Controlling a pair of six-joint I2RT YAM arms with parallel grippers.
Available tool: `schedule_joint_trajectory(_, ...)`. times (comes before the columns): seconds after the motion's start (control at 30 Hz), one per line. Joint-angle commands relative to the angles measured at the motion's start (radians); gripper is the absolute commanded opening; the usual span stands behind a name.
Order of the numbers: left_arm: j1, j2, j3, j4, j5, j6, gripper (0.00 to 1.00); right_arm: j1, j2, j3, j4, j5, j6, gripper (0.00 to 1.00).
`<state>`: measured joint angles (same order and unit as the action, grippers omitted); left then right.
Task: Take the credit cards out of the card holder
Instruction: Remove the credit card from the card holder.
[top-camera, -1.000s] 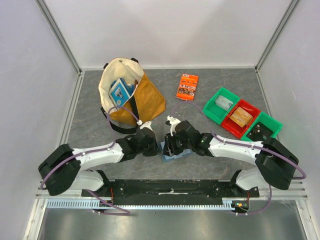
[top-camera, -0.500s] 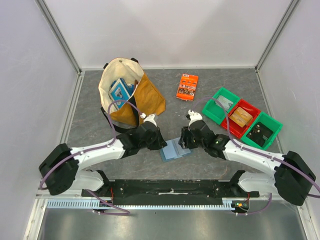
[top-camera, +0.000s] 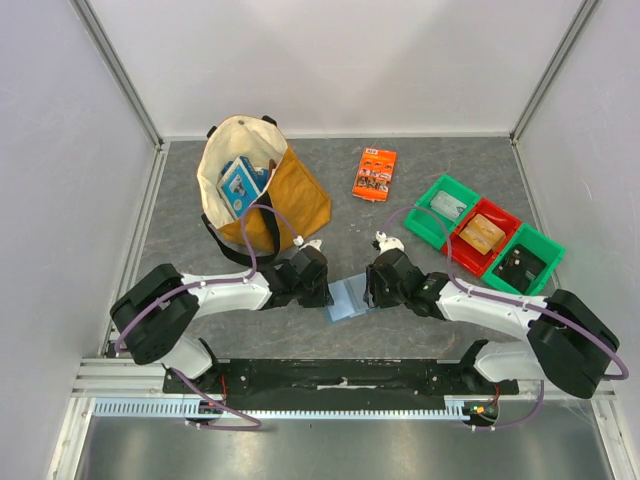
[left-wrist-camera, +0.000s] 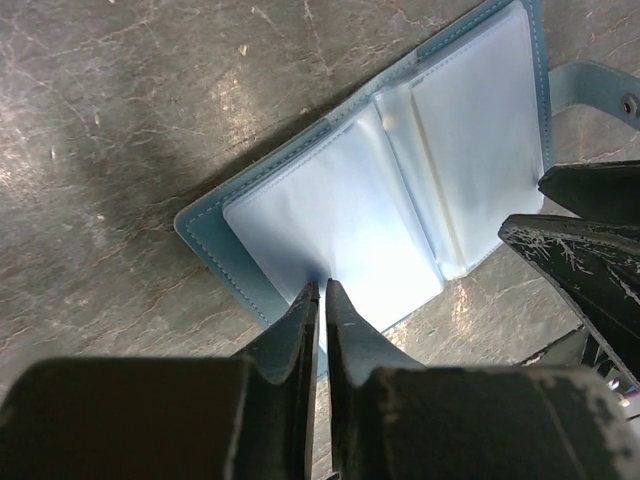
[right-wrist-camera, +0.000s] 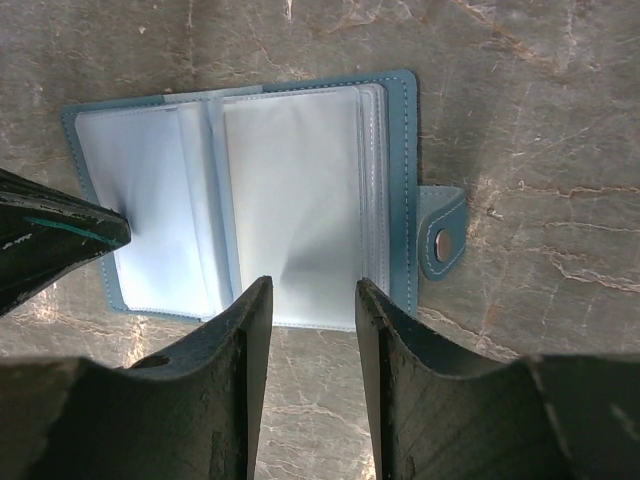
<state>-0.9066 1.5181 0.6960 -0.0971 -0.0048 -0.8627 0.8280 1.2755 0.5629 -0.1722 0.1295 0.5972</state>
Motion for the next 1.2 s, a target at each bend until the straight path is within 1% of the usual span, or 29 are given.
schedule_joint_trajectory(0.0, -0.005, 0.031, 0.008, -0.006, 0.026, 0.016, 0.11, 0.002, 0.019, -0.008, 0.039, 0.004, 0.018, 0.45)
schedule_joint_trajectory(0.23, -0.003, 0.027, 0.002, -0.003, 0.029, 0.014, 0.11, 0.002, 0.018, -0.012, 0.037, 0.001, 0.021, 0.45)
schedule_joint_trajectory(0.7, -0.003, 0.014, -0.007, 0.008, 0.04, 0.013, 0.1, 0.003, 0.062, 0.006, 0.099, -0.123, 0.018, 0.4)
schedule_joint_trajectory(0.77, -0.003, 0.014, -0.009, 0.008, 0.039, 0.011, 0.11, 0.003, 0.048, 0.017, 0.073, -0.096, 0.018, 0.41)
schedule_joint_trajectory(0.9, -0.003, 0.005, -0.013, 0.01, 0.035, 0.01, 0.1, 0.002, -0.028, 0.031, -0.012, 0.019, 0.012, 0.45)
schedule_joint_trajectory(1.0, -0.003, 0.004, -0.013, 0.011, 0.035, 0.01, 0.1, 0.003, -0.08, 0.035, -0.049, 0.08, 0.006, 0.45)
schedule_joint_trajectory(1.17, -0.003, 0.007, -0.013, 0.011, 0.035, 0.01, 0.1, 0.003, -0.056, 0.032, -0.059, 0.079, 0.004, 0.46)
